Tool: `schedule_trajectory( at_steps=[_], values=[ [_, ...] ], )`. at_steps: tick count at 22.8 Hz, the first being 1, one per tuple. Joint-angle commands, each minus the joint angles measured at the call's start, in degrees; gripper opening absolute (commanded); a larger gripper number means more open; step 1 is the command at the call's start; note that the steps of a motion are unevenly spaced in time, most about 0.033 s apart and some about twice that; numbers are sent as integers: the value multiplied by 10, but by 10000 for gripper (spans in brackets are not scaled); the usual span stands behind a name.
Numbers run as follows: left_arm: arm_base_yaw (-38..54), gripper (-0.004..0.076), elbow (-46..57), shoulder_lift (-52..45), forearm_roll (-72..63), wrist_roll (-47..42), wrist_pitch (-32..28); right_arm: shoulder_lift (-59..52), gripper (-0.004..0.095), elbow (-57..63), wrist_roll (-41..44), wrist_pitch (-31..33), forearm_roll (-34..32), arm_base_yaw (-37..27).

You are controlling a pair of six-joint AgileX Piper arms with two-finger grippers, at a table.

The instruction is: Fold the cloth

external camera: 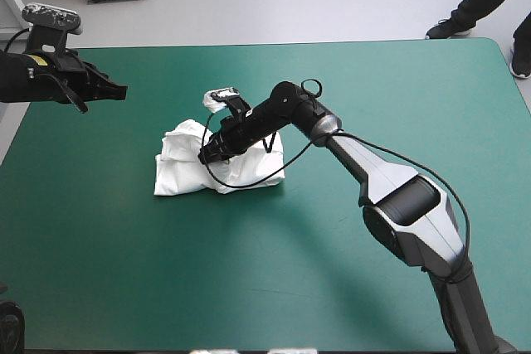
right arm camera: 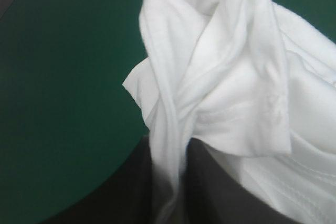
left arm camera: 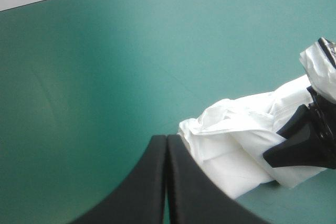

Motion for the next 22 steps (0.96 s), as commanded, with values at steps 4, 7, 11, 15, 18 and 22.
schedule_trajectory(
  at_steps=[4, 7, 11, 15, 18, 22],
  values=[
    [0, -9, -13, -22, -8, -5, -13, -40, 478, -101, -13, 35, 30, -1],
    [0, -9, -12, -32, -5, -5, -11, -40, 477, -150, 5, 54, -9, -21],
    [0, -9, 0, -58, -3, -5, -17, -60, 476, -155, 62, 111, -115, -93],
    [0, -9, 26, -84, -2, -5, -19, -123, 477, -105, 87, 122, -181, -164],
    [0, -8, 39, -97, 6, -8, -19, -176, 479, -40, 87, 117, -181, -203],
    [0, -8, 46, -110, 29, -15, -19, -240, 479, 56, 66, 100, -177, -228]
  ],
)
